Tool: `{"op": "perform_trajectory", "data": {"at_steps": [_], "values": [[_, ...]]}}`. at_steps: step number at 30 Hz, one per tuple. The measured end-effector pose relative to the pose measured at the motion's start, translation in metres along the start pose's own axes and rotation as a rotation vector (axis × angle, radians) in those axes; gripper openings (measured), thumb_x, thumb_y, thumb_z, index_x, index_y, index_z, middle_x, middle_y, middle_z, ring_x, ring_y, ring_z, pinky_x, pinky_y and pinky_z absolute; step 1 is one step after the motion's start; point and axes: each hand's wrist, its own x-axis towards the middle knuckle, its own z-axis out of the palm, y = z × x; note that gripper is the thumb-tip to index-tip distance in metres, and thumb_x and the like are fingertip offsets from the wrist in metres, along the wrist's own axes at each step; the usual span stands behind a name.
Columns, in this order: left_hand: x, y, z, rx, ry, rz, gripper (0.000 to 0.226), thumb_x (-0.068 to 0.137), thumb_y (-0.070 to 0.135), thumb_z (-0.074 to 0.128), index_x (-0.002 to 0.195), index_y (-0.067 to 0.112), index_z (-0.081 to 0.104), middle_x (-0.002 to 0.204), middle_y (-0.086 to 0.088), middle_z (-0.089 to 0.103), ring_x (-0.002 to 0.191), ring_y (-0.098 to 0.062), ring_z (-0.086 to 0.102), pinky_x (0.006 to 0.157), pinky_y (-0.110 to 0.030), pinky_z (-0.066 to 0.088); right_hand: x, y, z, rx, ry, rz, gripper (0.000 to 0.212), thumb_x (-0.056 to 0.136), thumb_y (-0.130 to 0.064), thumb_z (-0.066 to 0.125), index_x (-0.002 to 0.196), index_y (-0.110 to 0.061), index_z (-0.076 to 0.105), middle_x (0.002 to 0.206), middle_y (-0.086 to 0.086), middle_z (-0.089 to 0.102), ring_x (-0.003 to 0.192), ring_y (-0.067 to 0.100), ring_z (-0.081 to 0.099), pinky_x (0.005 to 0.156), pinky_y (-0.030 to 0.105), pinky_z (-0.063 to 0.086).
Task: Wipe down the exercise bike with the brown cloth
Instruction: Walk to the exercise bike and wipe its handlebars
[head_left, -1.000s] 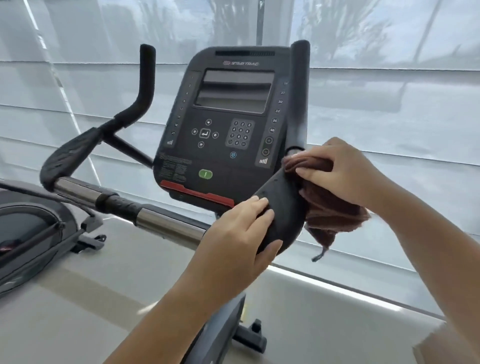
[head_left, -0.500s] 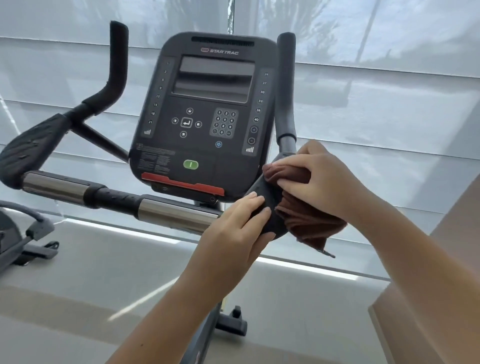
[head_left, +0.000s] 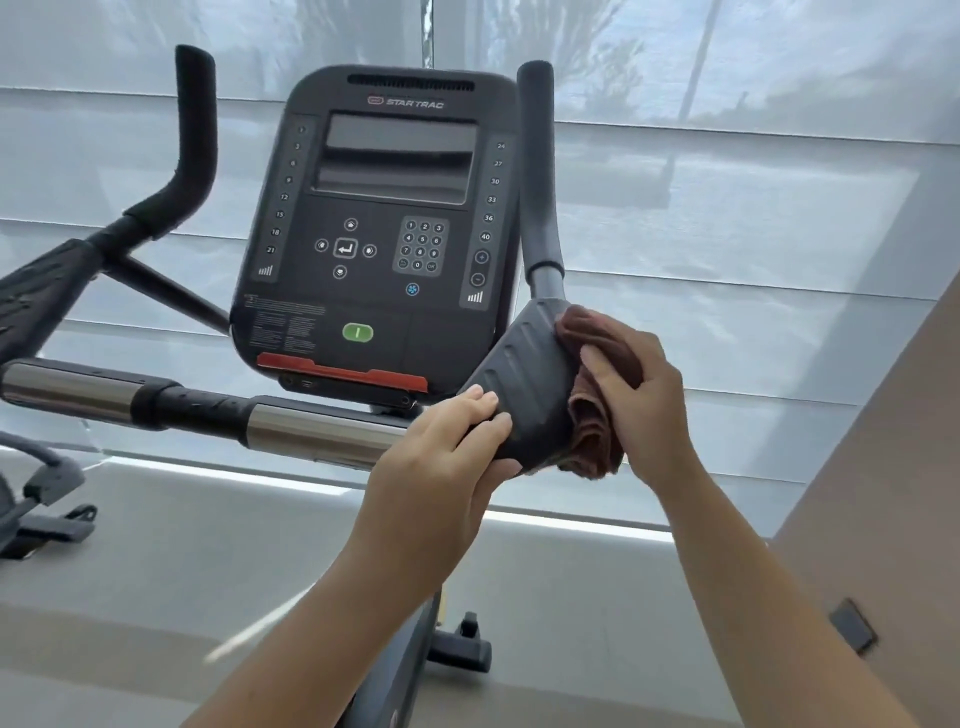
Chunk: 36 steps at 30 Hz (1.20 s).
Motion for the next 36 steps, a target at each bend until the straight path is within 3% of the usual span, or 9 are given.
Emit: {"op": "perform_trajectory", "data": {"at_steps": [3,7,11,15,17,21,24,29,36], "values": [[0.002,0.004,0.001,0.004,0.017,-0.018,0.033,0.085,0.024,0.051,0.100,0.000,0.068,0.106,-0.012,0.066,0.107,-0.026,0.060,0.094,-0.029,0.043,-0.032,0.001,-0.004,0.070,0.021,-0.055,0.033,0.083,-0.012,0.060,0.113,-0.028,0.062,0.108,0.009,0.056,0.104,0.007,0.057,0.098,0.023,0.041],[0.001,0.008,0.001,0.011,0.017,-0.052,0.032,0.085,0.024,0.052,0.100,0.000,0.068,0.108,-0.011,0.066,0.110,-0.024,0.058,0.094,-0.032,0.044,-0.027,0.012,-0.015,0.040,-0.063,-0.150,0.035,0.081,-0.014,0.061,0.116,-0.018,0.063,0.103,0.010,0.052,0.099,0.009,0.054,0.093,0.016,0.040],[-0.001,0.013,0.000,0.010,-0.019,-0.098,0.033,0.086,0.024,0.052,0.104,0.001,0.066,0.112,-0.009,0.064,0.115,-0.020,0.055,0.095,-0.032,0.044,0.022,0.026,-0.009,0.078,-0.020,-0.146,0.033,0.084,-0.008,0.062,0.117,-0.012,0.062,0.106,0.012,0.051,0.098,-0.007,0.049,0.092,0.008,0.035],[-0.001,0.014,0.000,-0.004,-0.024,-0.122,0.032,0.087,0.026,0.053,0.104,0.002,0.065,0.113,-0.005,0.062,0.117,-0.017,0.054,0.099,-0.029,0.043,0.012,0.030,0.007,0.335,-0.012,-0.012,0.033,0.088,-0.007,0.059,0.113,-0.029,0.059,0.114,0.012,0.055,0.103,-0.005,0.053,0.093,0.011,0.037],[0.000,0.016,0.000,-0.017,-0.021,-0.147,0.031,0.087,0.025,0.053,0.105,0.002,0.065,0.113,-0.004,0.061,0.118,-0.016,0.053,0.100,-0.027,0.042,-0.004,0.033,0.004,0.351,-0.018,-0.065,0.036,0.086,-0.009,0.060,0.113,-0.032,0.056,0.108,0.012,0.052,0.099,-0.001,0.053,0.091,0.010,0.039],[0.000,0.019,0.000,-0.042,-0.020,-0.196,0.030,0.085,0.022,0.056,0.105,0.002,0.065,0.113,-0.004,0.061,0.118,-0.015,0.053,0.099,-0.030,0.042,-0.015,0.040,-0.012,0.218,-0.097,-0.312,0.037,0.082,-0.014,0.061,0.118,-0.021,0.056,0.101,0.011,0.047,0.096,0.002,0.049,0.089,0.010,0.037],[0.000,0.022,0.000,-0.061,-0.017,-0.226,0.030,0.084,0.022,0.056,0.106,0.003,0.064,0.112,-0.003,0.061,0.118,-0.015,0.053,0.099,-0.032,0.043,0.017,0.042,-0.019,0.056,-0.120,-0.386,0.045,0.081,-0.008,0.059,0.123,-0.025,0.055,0.104,0.006,0.043,0.090,0.002,0.047,0.084,0.006,0.037],[0.001,0.023,-0.001,-0.046,-0.027,-0.250,0.031,0.083,0.023,0.056,0.106,0.003,0.065,0.113,-0.001,0.060,0.118,-0.013,0.053,0.099,-0.030,0.042,0.044,0.034,-0.005,-0.100,-0.135,-0.412,0.044,0.082,-0.006,0.058,0.124,-0.021,0.057,0.109,0.010,0.045,0.096,0.023,0.053,0.084,0.028,0.045],[0.001,0.026,0.000,-0.035,-0.014,-0.278,0.028,0.079,0.010,0.062,0.105,0.001,0.066,0.113,-0.002,0.061,0.117,-0.015,0.053,0.099,-0.029,0.043,-0.021,0.027,-0.025,0.016,-0.251,-0.456,0.042,0.080,-0.008,0.057,0.120,-0.019,0.060,0.106,0.003,0.041,0.094,0.018,0.055,0.088,0.011,0.041]]}}
